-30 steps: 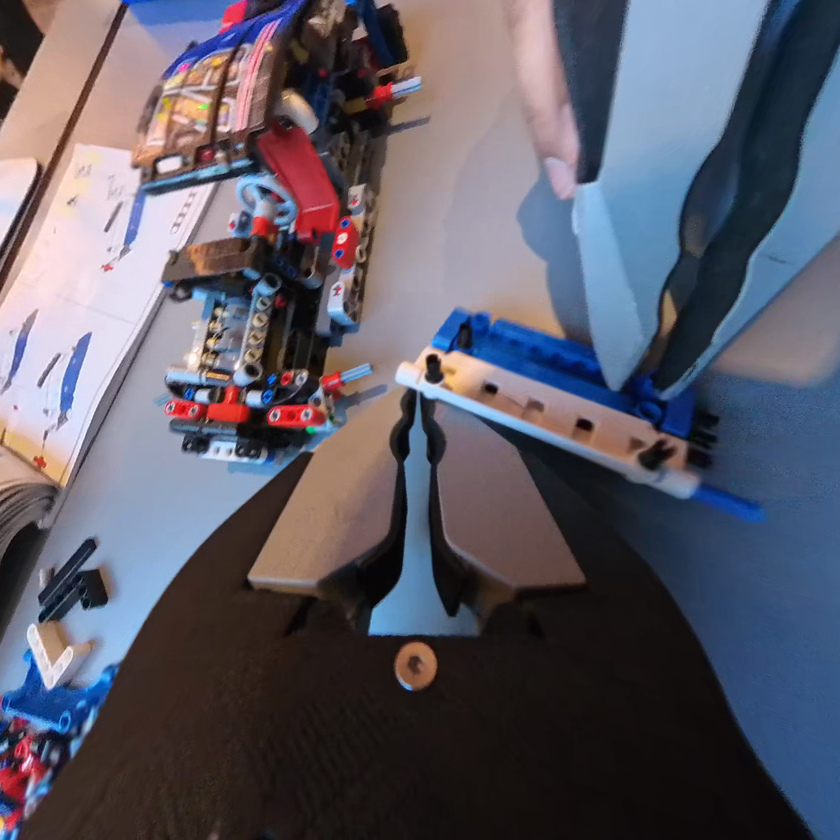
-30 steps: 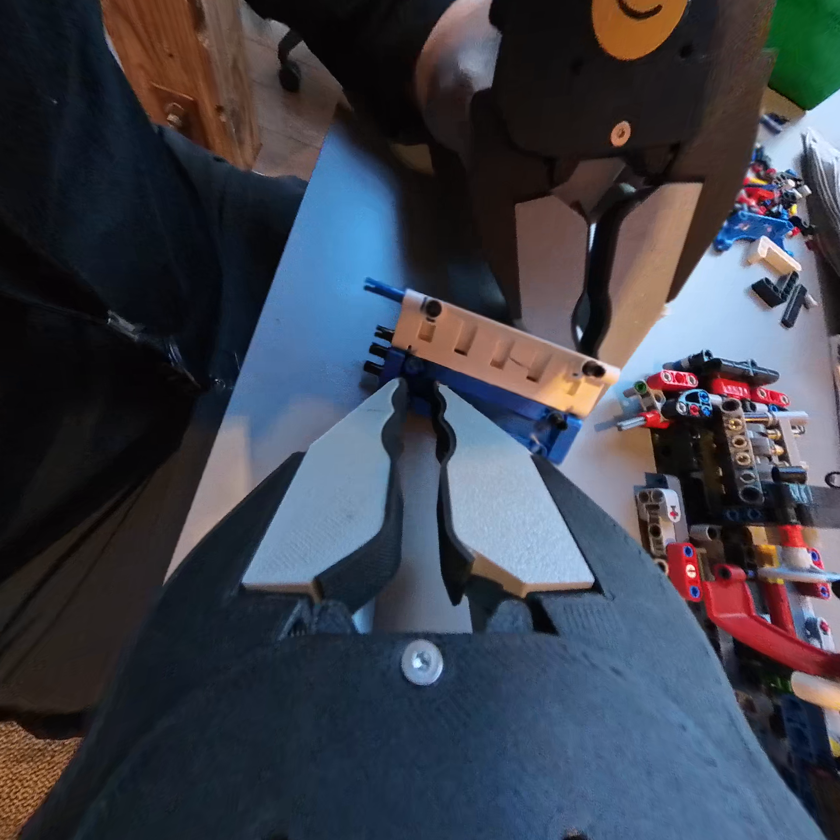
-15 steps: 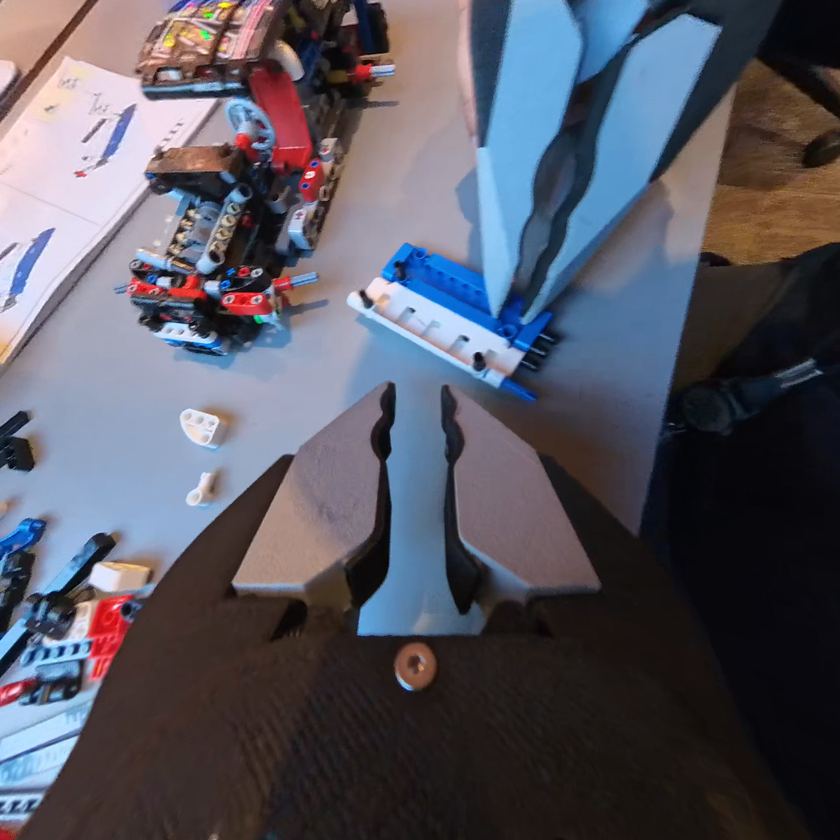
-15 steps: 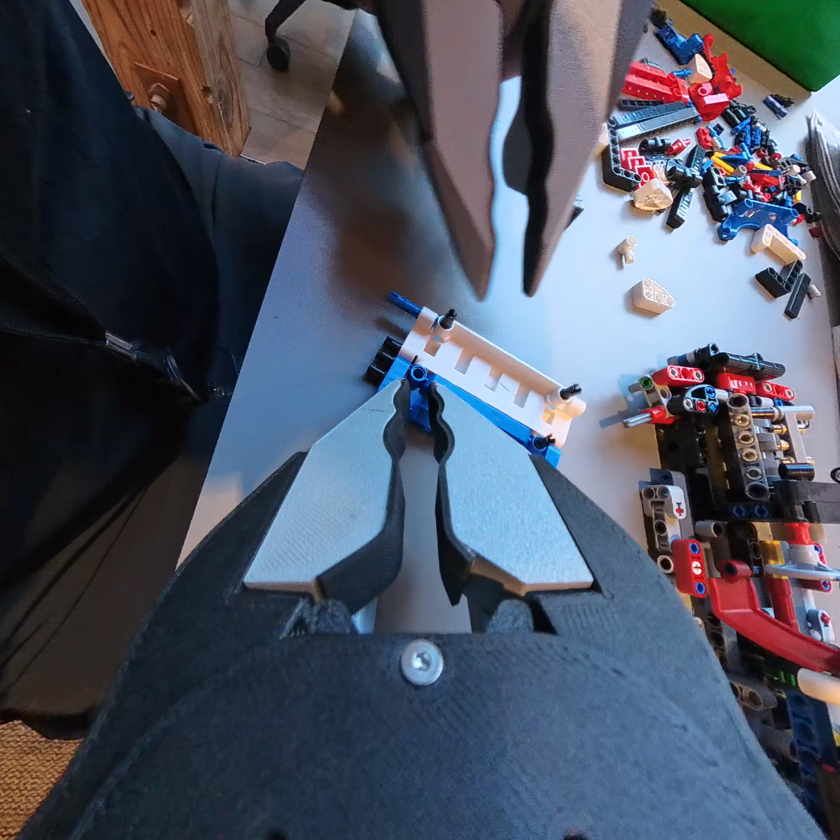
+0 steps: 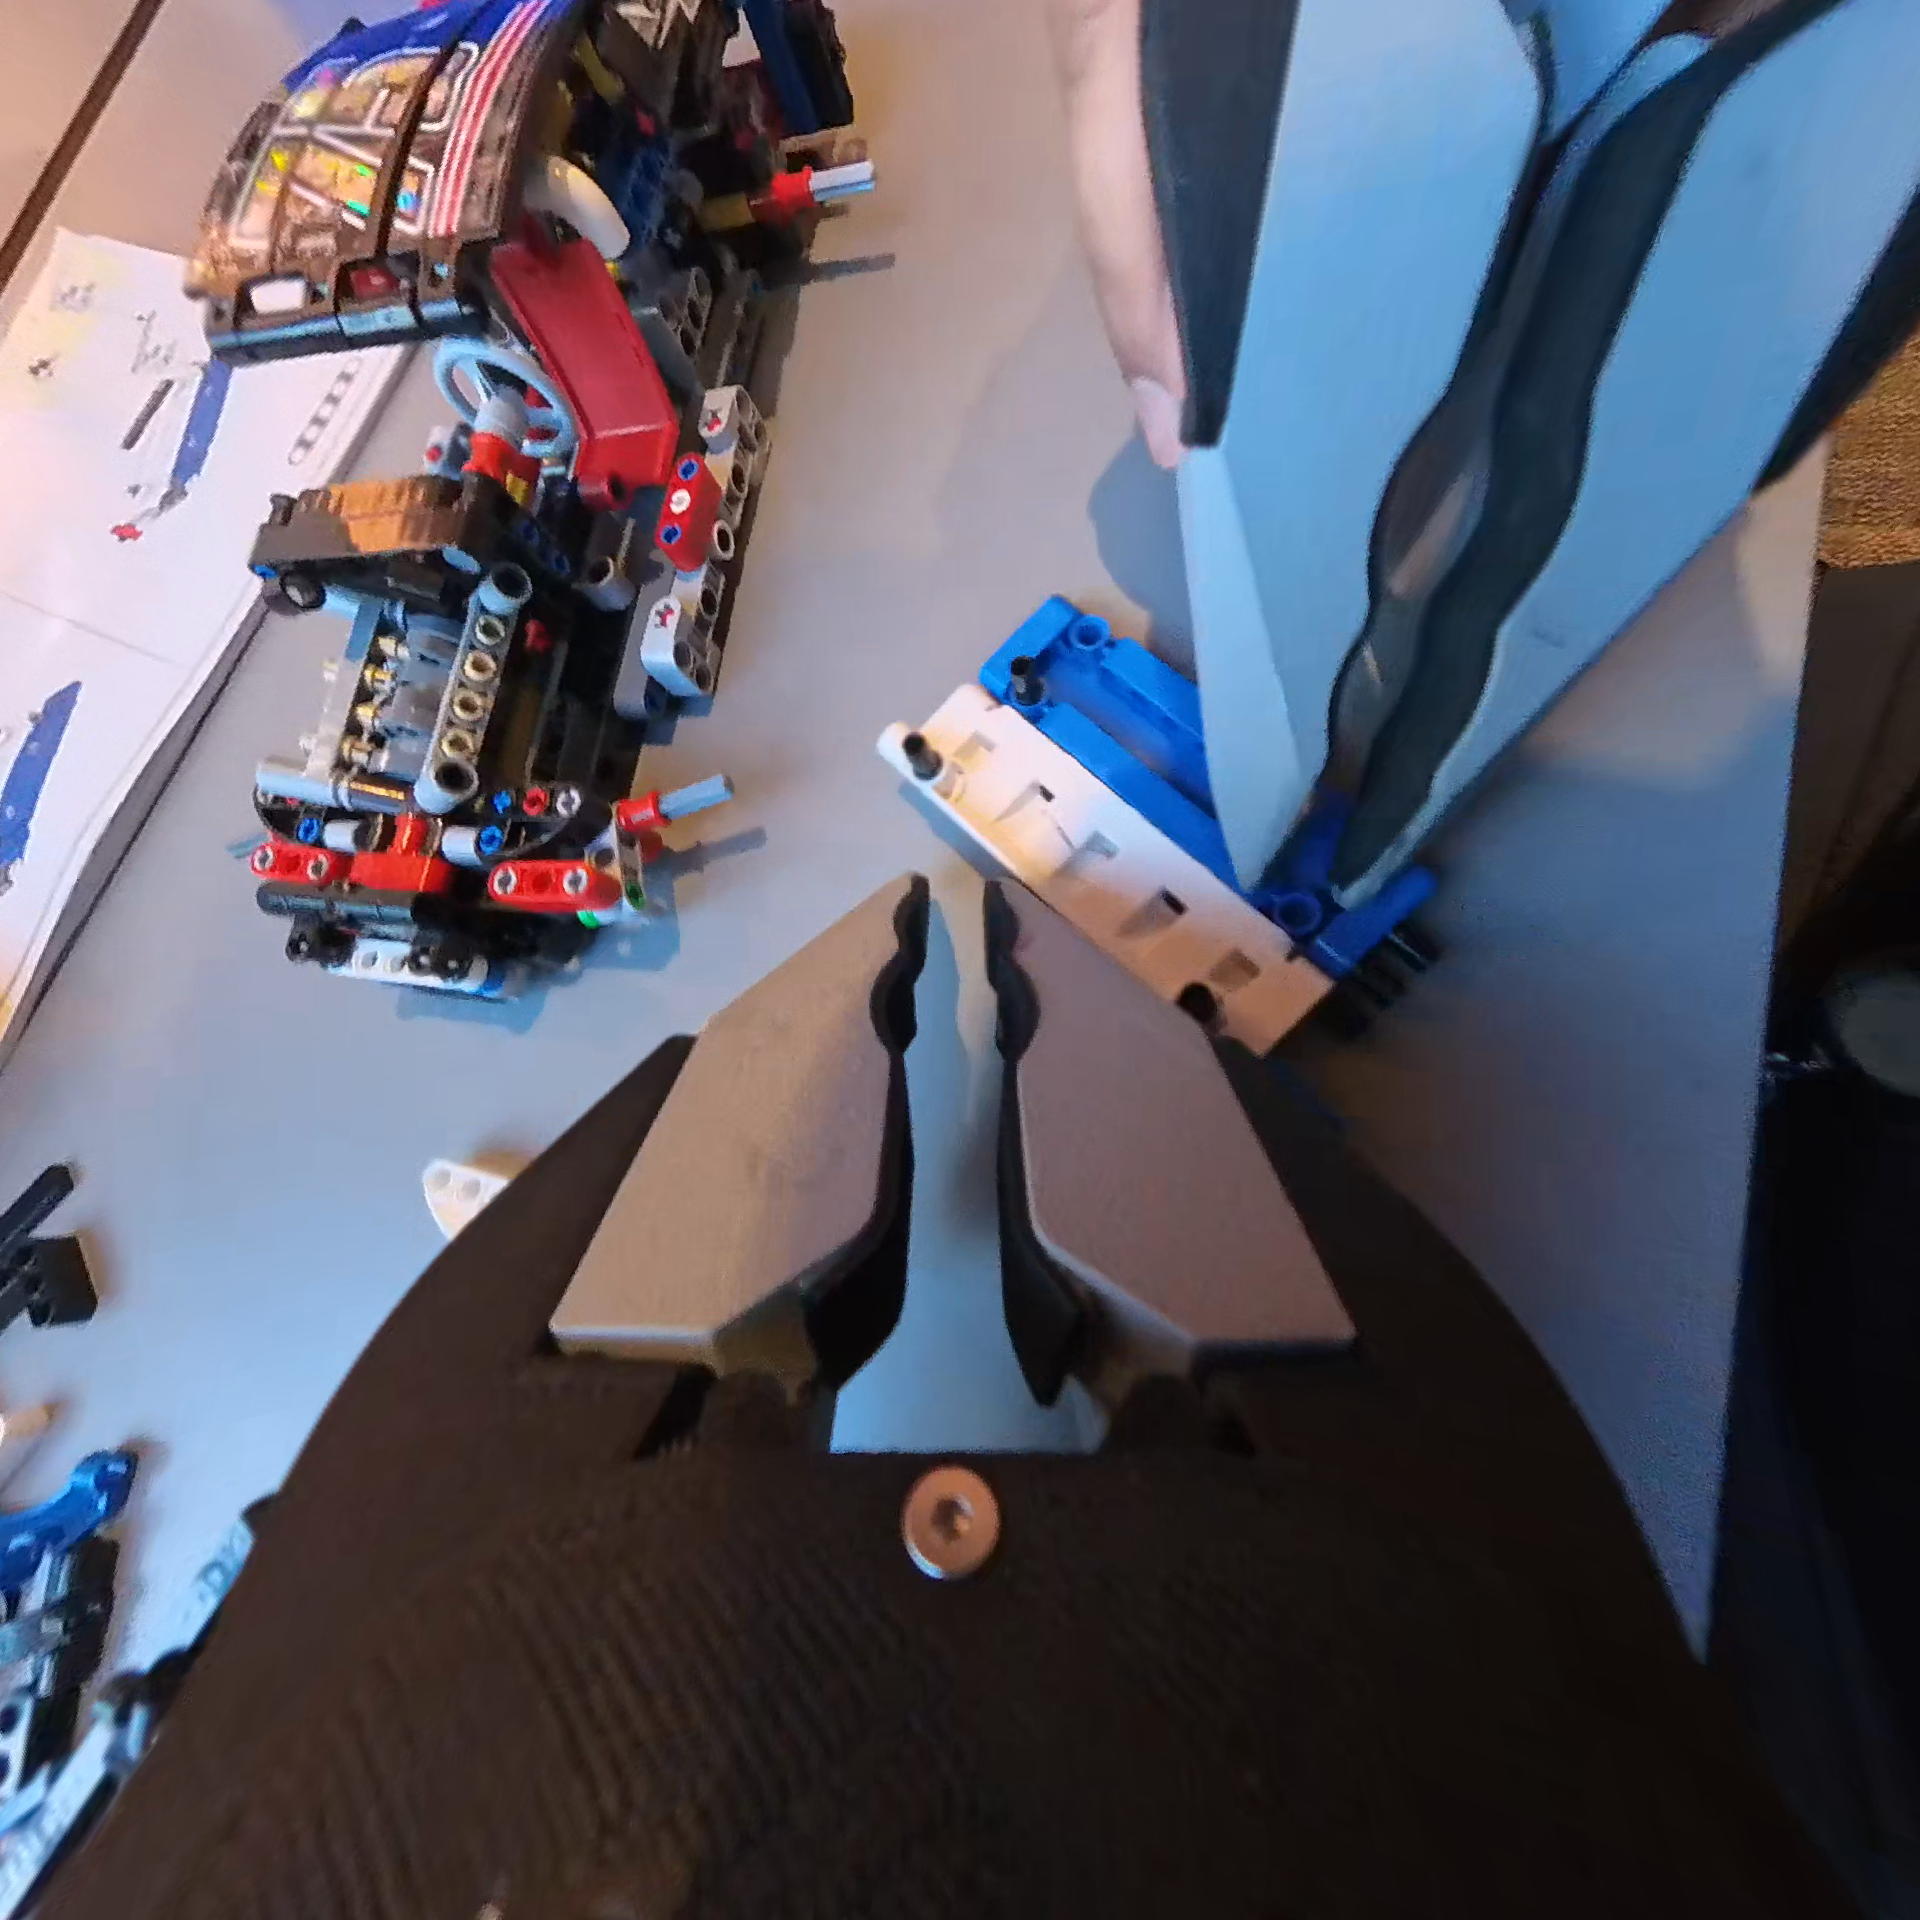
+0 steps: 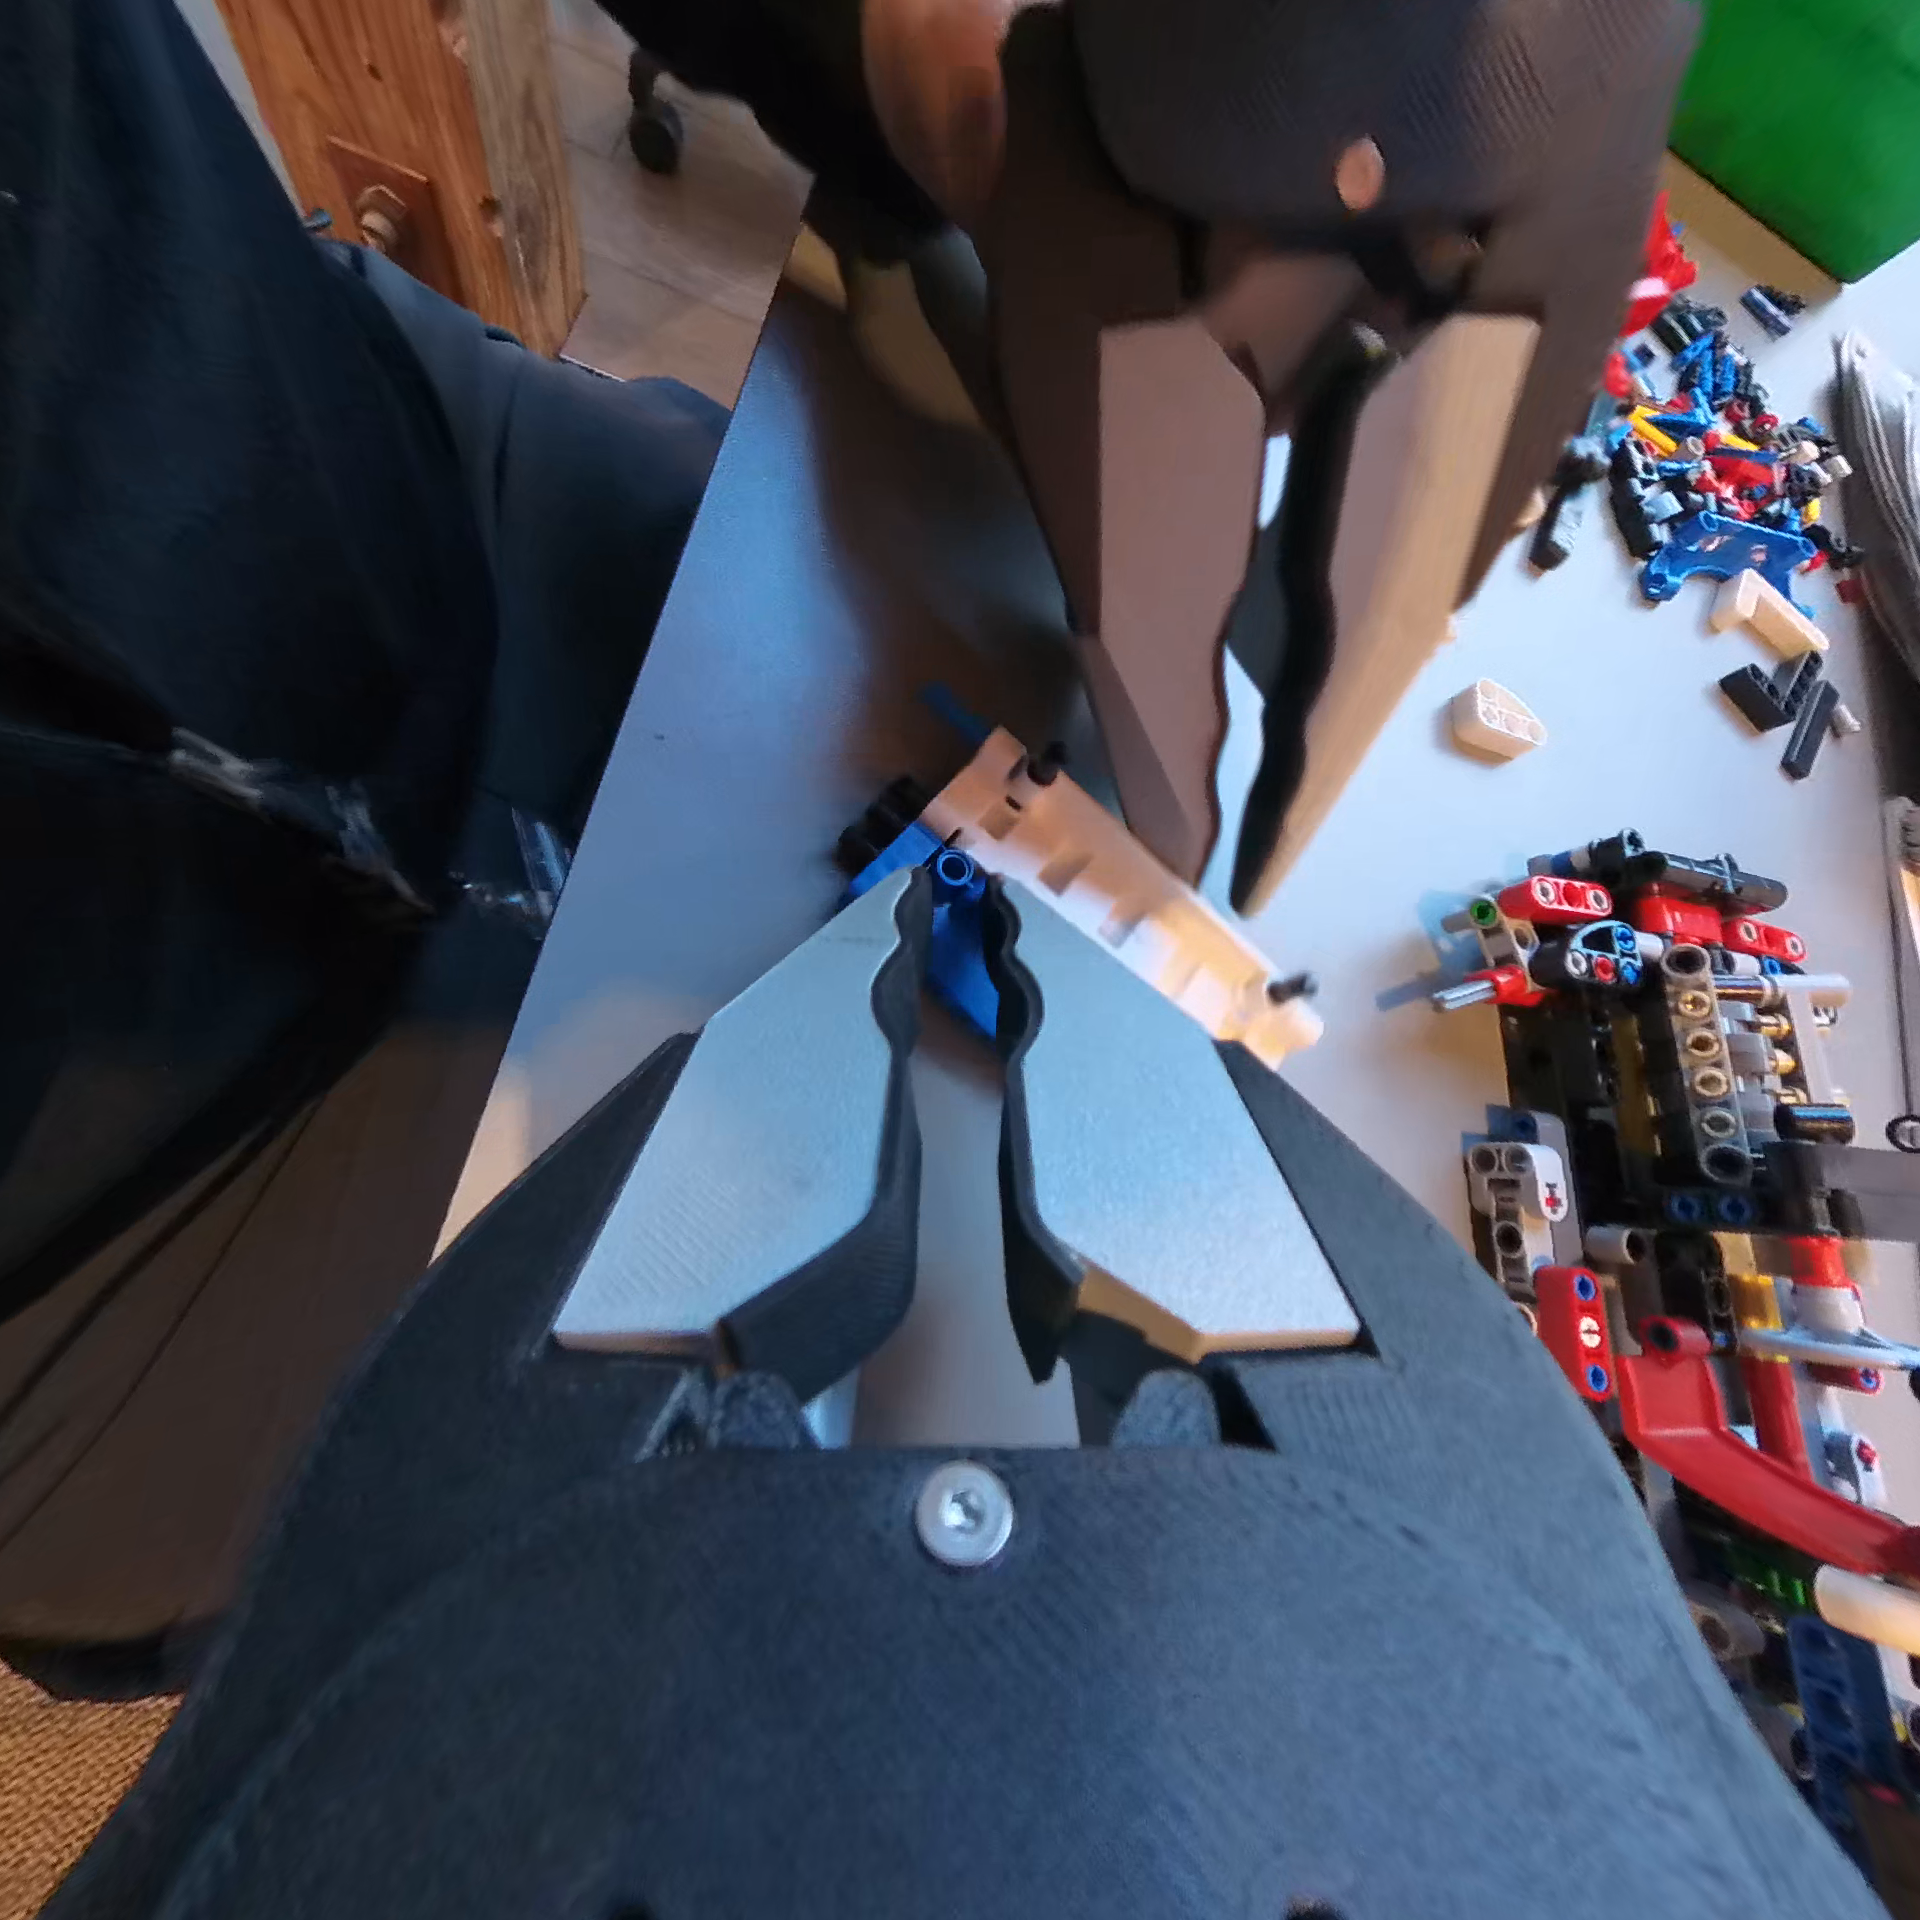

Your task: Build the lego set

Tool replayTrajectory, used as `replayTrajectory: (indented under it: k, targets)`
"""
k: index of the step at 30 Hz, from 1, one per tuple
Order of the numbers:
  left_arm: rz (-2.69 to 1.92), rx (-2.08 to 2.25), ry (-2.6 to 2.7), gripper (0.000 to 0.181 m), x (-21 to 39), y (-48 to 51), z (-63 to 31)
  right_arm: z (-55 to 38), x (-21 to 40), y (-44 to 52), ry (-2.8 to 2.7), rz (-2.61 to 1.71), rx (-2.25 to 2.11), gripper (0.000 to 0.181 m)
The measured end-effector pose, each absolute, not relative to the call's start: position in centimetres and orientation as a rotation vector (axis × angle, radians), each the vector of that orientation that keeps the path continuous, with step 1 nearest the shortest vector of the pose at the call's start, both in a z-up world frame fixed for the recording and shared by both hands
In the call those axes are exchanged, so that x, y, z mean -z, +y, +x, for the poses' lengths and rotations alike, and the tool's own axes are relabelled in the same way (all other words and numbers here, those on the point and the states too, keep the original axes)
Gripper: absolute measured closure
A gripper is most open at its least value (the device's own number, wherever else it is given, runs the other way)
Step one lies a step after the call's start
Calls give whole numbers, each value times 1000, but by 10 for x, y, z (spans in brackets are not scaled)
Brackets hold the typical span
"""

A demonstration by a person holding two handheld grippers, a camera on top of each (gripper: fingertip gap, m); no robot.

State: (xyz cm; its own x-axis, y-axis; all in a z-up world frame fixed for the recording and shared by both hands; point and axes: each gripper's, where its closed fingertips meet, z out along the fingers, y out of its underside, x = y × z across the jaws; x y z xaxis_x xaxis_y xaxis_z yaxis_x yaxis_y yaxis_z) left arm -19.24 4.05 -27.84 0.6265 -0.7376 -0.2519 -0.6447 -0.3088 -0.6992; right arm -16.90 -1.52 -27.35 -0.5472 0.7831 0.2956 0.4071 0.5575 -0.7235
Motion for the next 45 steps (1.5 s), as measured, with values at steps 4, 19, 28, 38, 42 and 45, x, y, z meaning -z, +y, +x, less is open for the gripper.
replayTrajectory:
  k: [4, 19, 28, 38, 42, 45]
  targets:
    - [-2030, 150, 1093, 175, 278, 54, -188, -169, 274, -12, -2172, -955, -781, 173]
    - [-1978, 161, 737, 167, 246, 39, -255, -171, 272, -5, -2141, -987, -787, 167]
    - [-1884, -10, 859, 170, 245, 19, -253, -176, 258, 3, -2045, -1034, -882, 166]
    - [-1817, -93, 805, 181, 233, 21, -262, -181, 225, 39, -1775, -1103, -932, 166]
    - [-1852, -97, 710, 177, 231, 25, -277, -179, 212, 60, -1645, -1165, -966, 169]
    - [-1902, -62, 629, 164, 232, 31, -287, -179, 212, 67, -1612, -1221, -1006, 168]
